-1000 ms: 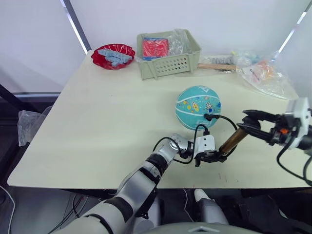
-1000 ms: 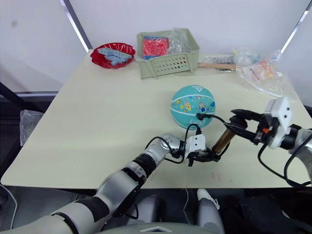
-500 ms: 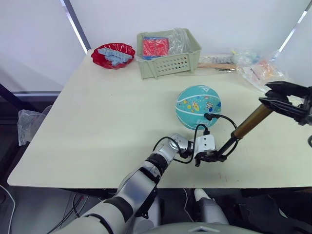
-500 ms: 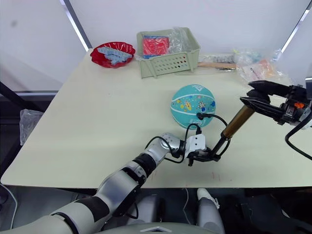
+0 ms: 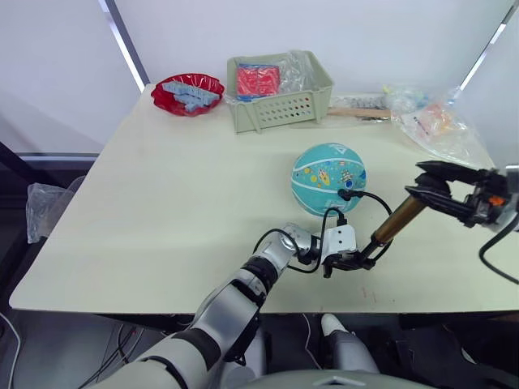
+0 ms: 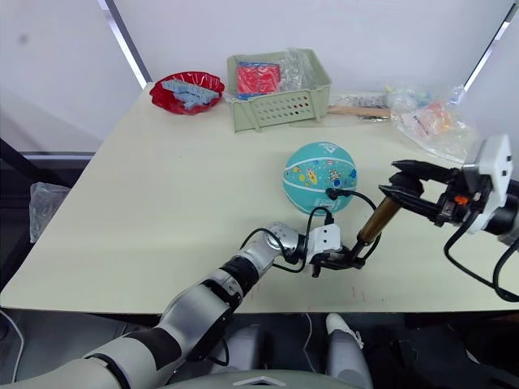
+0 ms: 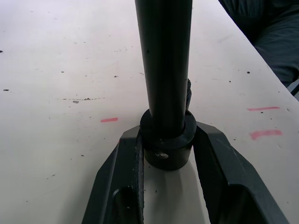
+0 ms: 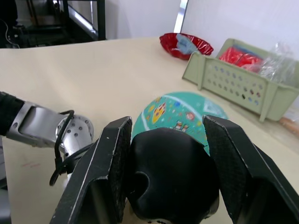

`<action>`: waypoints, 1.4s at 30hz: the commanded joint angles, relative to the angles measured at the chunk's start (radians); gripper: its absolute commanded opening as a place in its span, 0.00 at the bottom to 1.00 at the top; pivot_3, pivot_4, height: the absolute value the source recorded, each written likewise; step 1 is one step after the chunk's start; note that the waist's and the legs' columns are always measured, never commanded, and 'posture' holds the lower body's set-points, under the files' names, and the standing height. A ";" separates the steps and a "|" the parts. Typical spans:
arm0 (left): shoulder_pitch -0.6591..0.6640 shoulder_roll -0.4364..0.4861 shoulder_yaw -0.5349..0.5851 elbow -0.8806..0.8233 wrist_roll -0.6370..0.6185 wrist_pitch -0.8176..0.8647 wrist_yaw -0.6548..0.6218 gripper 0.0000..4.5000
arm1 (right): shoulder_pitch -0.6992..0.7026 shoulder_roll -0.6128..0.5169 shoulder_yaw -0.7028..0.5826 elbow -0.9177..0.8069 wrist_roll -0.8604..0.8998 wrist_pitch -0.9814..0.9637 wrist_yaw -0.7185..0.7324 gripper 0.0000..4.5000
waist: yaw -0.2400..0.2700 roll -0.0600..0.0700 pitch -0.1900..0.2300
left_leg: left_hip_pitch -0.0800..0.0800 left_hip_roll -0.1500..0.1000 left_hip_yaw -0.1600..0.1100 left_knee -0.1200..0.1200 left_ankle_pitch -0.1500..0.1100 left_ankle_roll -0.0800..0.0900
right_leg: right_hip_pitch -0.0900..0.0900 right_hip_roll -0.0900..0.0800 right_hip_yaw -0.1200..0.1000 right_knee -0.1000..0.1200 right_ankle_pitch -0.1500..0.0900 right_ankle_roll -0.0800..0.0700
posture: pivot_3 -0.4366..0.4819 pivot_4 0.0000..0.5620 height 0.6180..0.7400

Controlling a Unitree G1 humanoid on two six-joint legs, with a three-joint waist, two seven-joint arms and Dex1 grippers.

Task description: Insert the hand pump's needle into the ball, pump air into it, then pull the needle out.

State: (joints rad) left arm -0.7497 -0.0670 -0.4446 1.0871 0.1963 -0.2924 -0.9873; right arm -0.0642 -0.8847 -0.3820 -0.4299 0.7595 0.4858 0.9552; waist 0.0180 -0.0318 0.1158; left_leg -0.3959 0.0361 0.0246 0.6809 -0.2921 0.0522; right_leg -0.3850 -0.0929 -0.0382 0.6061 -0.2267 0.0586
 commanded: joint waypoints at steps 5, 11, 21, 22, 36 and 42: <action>0.055 0.051 -0.064 0.128 0.107 0.070 0.040 0.23 | 0.117 0.111 0.257 0.135 -0.233 -0.151 0.032 0.43 | 0.000 -0.007 -0.008 | 0.001 0.000 -0.002 0.000 0.000 0.000 | 0.001 0.000 -0.001 0.000 0.000 0.000 | 0.48 0.27 0.98; 0.053 0.055 -0.056 0.116 0.096 0.080 0.026 0.23 | 0.129 0.163 0.307 0.172 -0.290 -0.208 0.024 0.43 | -0.002 -0.008 -0.012 | 0.002 0.001 -0.003 0.000 0.000 0.000 | 0.002 0.000 -0.001 0.000 0.000 0.000 | 0.48 0.27 0.98; 0.050 0.052 -0.056 0.116 0.099 0.081 0.020 0.23 | 0.053 0.109 0.153 0.099 -0.178 -0.148 0.003 0.43 | -0.002 -0.002 -0.008 | 0.001 0.001 -0.004 0.000 0.000 -0.001 | 0.002 -0.003 0.001 -0.001 0.000 0.000 | 0.48 0.27 0.98; 0.050 0.051 -0.057 0.116 0.099 0.080 0.019 0.23 | 0.033 0.090 0.109 0.088 -0.142 -0.129 0.002 0.43 | -0.002 0.001 -0.005 | 0.001 0.001 -0.004 0.000 0.000 -0.001 | 0.002 -0.003 0.001 -0.001 0.000 0.000 | 0.48 0.27 0.98; 0.052 0.051 -0.063 0.120 0.101 0.076 0.018 0.23 | -0.107 -0.122 -0.181 0.055 0.053 0.047 0.000 0.43 | 0.001 0.009 0.008 | -0.003 -0.002 -0.002 0.000 0.000 0.000 | 0.000 -0.004 -0.003 -0.001 0.000 0.000 | 0.48 0.27 0.98; 0.054 0.049 -0.065 0.120 0.103 0.074 0.019 0.23 | -0.190 -0.165 -0.219 0.075 0.094 0.083 -0.020 0.43 | 0.000 0.009 0.009 | -0.003 -0.002 -0.002 0.001 0.000 0.000 | 0.000 -0.004 -0.003 -0.001 0.000 0.000 | 0.48 0.27 0.98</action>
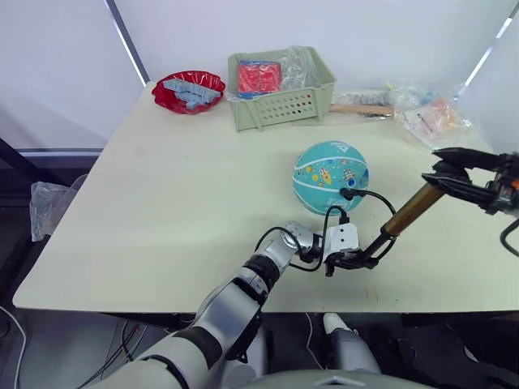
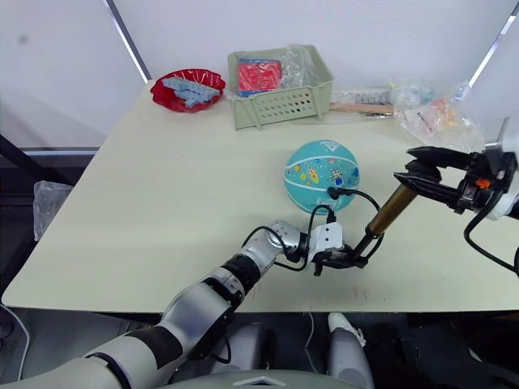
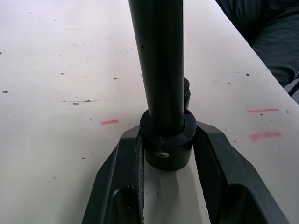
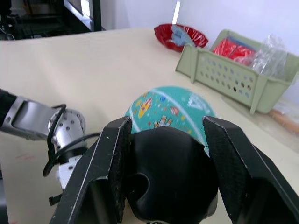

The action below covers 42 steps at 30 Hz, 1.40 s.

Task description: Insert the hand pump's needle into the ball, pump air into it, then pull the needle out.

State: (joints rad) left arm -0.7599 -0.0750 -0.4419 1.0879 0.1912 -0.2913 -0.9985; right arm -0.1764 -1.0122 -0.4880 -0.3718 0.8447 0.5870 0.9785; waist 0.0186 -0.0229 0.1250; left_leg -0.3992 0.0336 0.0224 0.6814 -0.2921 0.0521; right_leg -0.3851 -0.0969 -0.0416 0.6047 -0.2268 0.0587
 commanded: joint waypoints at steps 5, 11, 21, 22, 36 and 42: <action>0.062 0.055 -0.066 0.120 0.108 0.075 0.034 0.23 | -0.077 -0.012 -0.069 0.006 0.012 0.003 -0.041 0.43 | 0.000 0.000 0.001 | 0.000 0.000 0.000 0.000 0.000 0.000 | 0.000 0.000 0.000 0.000 0.000 0.000 | 0.48 0.27 0.98; 0.059 0.056 -0.065 0.122 0.108 0.075 0.038 0.23 | 0.046 0.036 0.030 0.000 -0.076 -0.041 -0.005 0.41 | -0.001 -0.005 -0.002 | 0.000 0.000 0.000 0.000 0.000 0.000 | 0.000 0.000 0.000 0.000 0.000 0.000 | 0.48 0.27 0.98; 0.063 0.057 -0.067 0.122 0.109 0.073 0.043 0.23 | 0.216 0.187 0.221 0.047 -0.238 -0.198 0.008 0.40 | -0.003 -0.017 -0.014 | 0.003 0.002 -0.003 0.000 0.000 0.000 | 0.003 0.000 0.002 0.000 0.000 0.000 | 0.48 0.27 0.98; 0.064 0.056 -0.067 0.122 0.108 0.073 0.044 0.23 | 0.242 0.214 0.256 0.062 -0.266 -0.228 0.008 0.40 | -0.002 -0.018 -0.016 | 0.003 0.002 -0.003 0.000 0.000 0.000 | 0.003 0.000 0.002 0.000 0.000 0.000 | 0.48 0.27 0.98; 0.066 0.051 -0.064 0.121 0.108 0.075 0.045 0.23 | 0.273 0.326 0.318 0.091 -0.348 -0.317 -0.012 0.40 | -0.002 -0.017 -0.020 | 0.003 0.002 -0.004 -0.004 0.000 -0.001 | 0.003 0.000 0.002 -0.003 -0.001 -0.001 | 0.48 0.27 0.98; 0.077 0.051 -0.070 0.141 0.118 0.062 0.066 0.23 | 0.186 0.248 0.172 0.030 -0.222 -0.222 -0.025 0.40 | 0.002 -0.005 -0.013 | 0.003 0.001 -0.003 -0.005 0.000 -0.001 | 0.003 -0.003 0.002 -0.003 -0.001 -0.001 | 0.48 0.27 0.98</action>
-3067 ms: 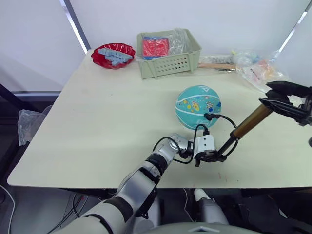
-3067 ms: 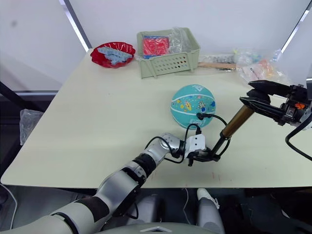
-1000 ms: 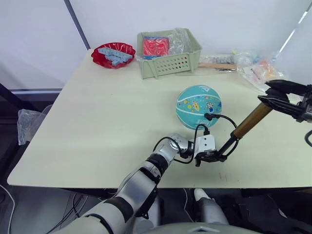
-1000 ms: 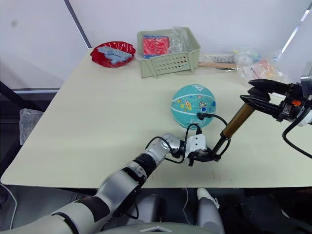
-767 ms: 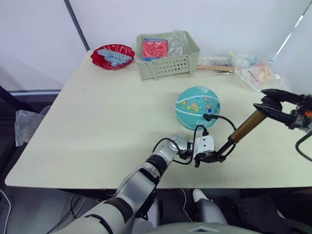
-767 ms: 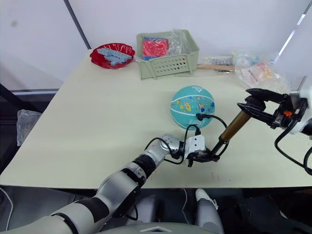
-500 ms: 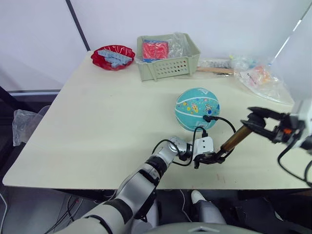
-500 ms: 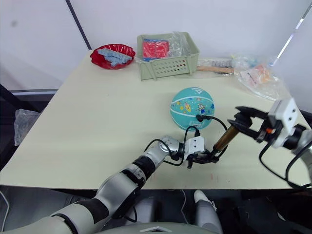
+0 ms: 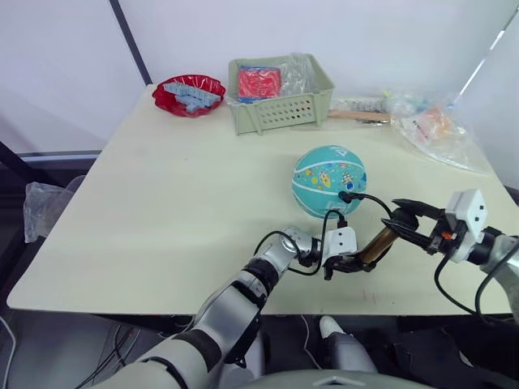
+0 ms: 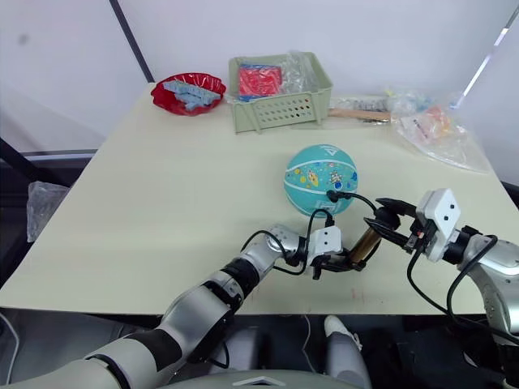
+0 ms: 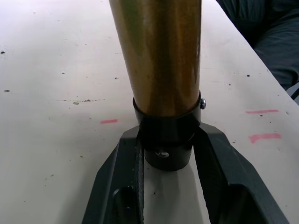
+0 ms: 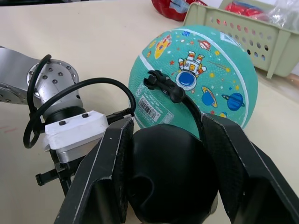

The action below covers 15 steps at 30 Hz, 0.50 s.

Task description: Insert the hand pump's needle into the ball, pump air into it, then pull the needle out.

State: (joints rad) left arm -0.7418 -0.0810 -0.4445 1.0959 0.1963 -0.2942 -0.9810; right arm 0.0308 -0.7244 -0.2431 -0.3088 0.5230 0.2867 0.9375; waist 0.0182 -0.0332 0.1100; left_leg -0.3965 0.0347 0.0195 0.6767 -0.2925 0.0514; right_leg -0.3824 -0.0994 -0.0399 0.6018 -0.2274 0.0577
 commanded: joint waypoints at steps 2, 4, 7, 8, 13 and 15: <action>0.054 0.055 -0.066 0.133 0.110 0.066 0.044 0.23 | -0.043 -0.074 -0.121 -0.051 0.146 0.117 0.019 0.40 | 0.007 0.008 0.006 | 0.000 0.000 0.000 0.000 0.000 0.000 | 0.000 -0.001 0.000 0.000 0.000 0.000 | 0.48 0.27 0.98; 0.050 0.054 -0.065 0.128 0.106 0.070 0.036 0.23 | -0.064 -0.107 -0.165 -0.064 0.184 0.152 0.020 0.40 | 0.009 0.010 0.007 | -0.001 -0.002 0.000 0.000 0.000 0.000 | -0.001 -0.001 -0.001 0.000 0.000 0.000 | 0.48 0.27 0.98; 0.047 0.052 -0.064 0.124 0.103 0.072 0.027 0.23 | -0.098 -0.158 -0.226 -0.072 0.229 0.200 0.021 0.40 | 0.011 0.010 0.012 | -0.001 -0.003 0.001 0.000 0.000 0.001 | -0.001 -0.001 -0.001 0.000 0.000 0.000 | 0.48 0.27 0.98; 0.046 0.051 -0.064 0.123 0.102 0.073 0.025 0.23 | -0.118 -0.183 -0.255 -0.072 0.247 0.220 0.020 0.40 | 0.011 0.010 0.013 | -0.001 -0.004 0.001 0.000 0.000 0.001 | -0.001 -0.001 -0.002 0.000 0.000 0.001 | 0.48 0.27 0.98; 0.041 0.051 -0.063 0.122 0.101 0.074 0.021 0.23 | -0.183 -0.278 -0.361 -0.066 0.312 0.294 0.020 0.40 | 0.015 0.012 0.018 | -0.002 -0.007 0.001 0.000 0.001 0.001 | -0.001 -0.002 -0.004 0.000 0.000 0.001 | 0.48 0.27 0.98; 0.041 0.051 -0.063 0.121 0.102 0.074 0.020 0.23 | -0.203 -0.304 -0.389 -0.060 0.326 0.312 0.019 0.40 | 0.017 0.011 0.019 | -0.002 -0.008 0.001 0.000 0.001 0.001 | -0.001 -0.002 -0.004 0.000 0.000 0.002 | 0.48 0.27 0.98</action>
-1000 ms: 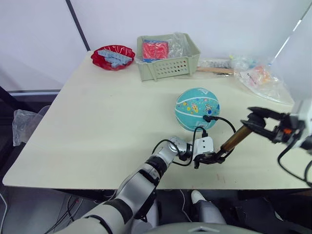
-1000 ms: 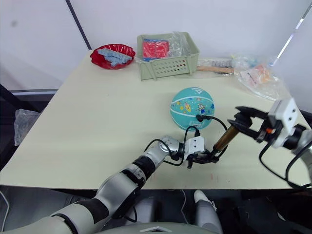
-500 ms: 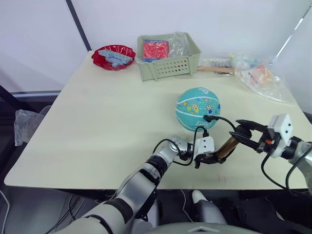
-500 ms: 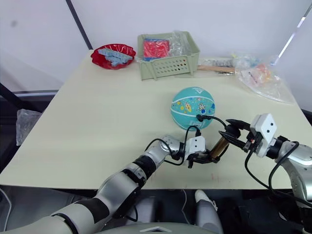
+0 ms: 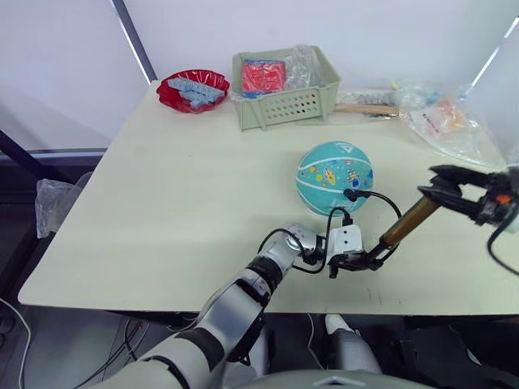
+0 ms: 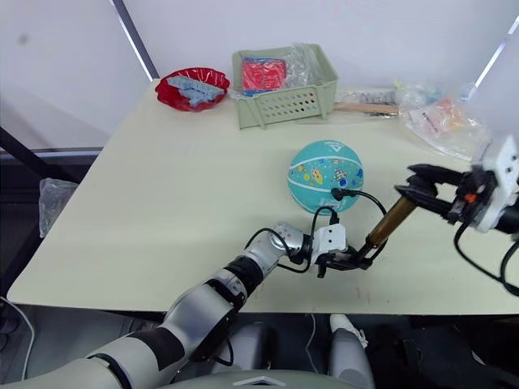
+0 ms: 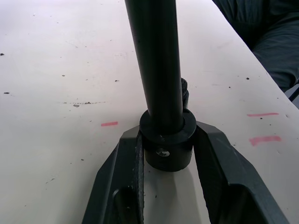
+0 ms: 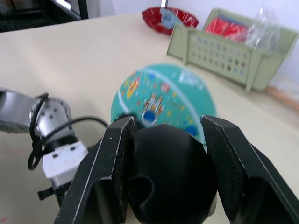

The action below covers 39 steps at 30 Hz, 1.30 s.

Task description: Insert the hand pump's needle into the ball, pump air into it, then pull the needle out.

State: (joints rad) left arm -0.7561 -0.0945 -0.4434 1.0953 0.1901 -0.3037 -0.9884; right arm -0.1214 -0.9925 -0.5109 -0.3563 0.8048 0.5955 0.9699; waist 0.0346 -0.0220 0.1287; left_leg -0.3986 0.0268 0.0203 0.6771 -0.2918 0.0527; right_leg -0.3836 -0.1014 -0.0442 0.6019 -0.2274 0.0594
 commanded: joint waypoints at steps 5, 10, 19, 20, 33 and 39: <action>0.055 0.064 -0.065 0.121 0.108 0.084 0.026 0.23 | -0.071 -0.063 -0.148 -0.002 0.055 0.026 -0.009 0.40 | 0.001 -0.002 0.002 | 0.000 0.000 0.000 0.000 0.000 0.000 | 0.000 0.000 0.000 0.000 0.000 0.001 | 0.48 0.27 0.98; 0.054 0.064 -0.065 0.122 0.108 0.084 0.027 0.23 | -0.058 -0.036 -0.117 -0.019 0.054 0.024 -0.026 0.40 | 0.002 -0.002 0.002 | 0.000 0.000 0.000 0.000 0.000 0.000 | 0.000 0.000 0.000 0.000 0.000 0.001 | 0.48 0.27 0.98; 0.055 0.067 -0.065 0.120 0.110 0.084 0.029 0.23 | 0.070 0.079 0.061 -0.038 -0.077 -0.080 -0.014 0.39 | 0.000 -0.011 -0.005 | 0.002 0.000 -0.001 0.000 0.000 0.000 | 0.002 0.004 0.001 0.001 -0.001 0.001 | 0.48 0.27 0.98; 0.055 0.067 -0.064 0.119 0.109 0.084 0.031 0.23 | 0.087 0.106 0.090 -0.032 -0.097 -0.104 -0.018 0.39 | -0.001 -0.013 -0.006 | 0.003 0.000 -0.002 0.000 0.000 0.000 | 0.002 0.004 0.001 0.001 -0.001 0.001 | 0.48 0.27 0.98; 0.066 0.078 -0.064 0.114 0.109 0.082 0.035 0.23 | 0.240 0.292 0.331 0.106 -0.363 -0.388 -0.009 0.39 | -0.001 -0.021 -0.019 | 0.004 0.003 -0.003 0.000 0.000 0.000 | 0.002 0.005 0.001 0.001 -0.001 0.001 | 0.48 0.27 0.98; 0.063 0.081 -0.063 0.115 0.107 0.083 0.035 0.23 | 0.255 0.318 0.342 0.120 -0.375 -0.442 -0.018 0.39 | -0.001 -0.020 -0.019 | 0.004 0.003 -0.003 0.000 0.000 0.000 | 0.002 0.004 0.001 0.002 -0.001 0.001 | 0.48 0.27 0.98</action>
State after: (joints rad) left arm -0.7393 -0.0811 -0.4470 1.0960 0.1948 -0.2988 -0.9714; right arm 0.0871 -0.6780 -0.2116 -0.2819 0.4474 0.1249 0.9304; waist 0.0334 -0.0419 0.1095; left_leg -0.3944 0.0295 0.0171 0.6775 -0.2919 0.0525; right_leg -0.3814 -0.0969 -0.0431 0.6035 -0.2281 0.0602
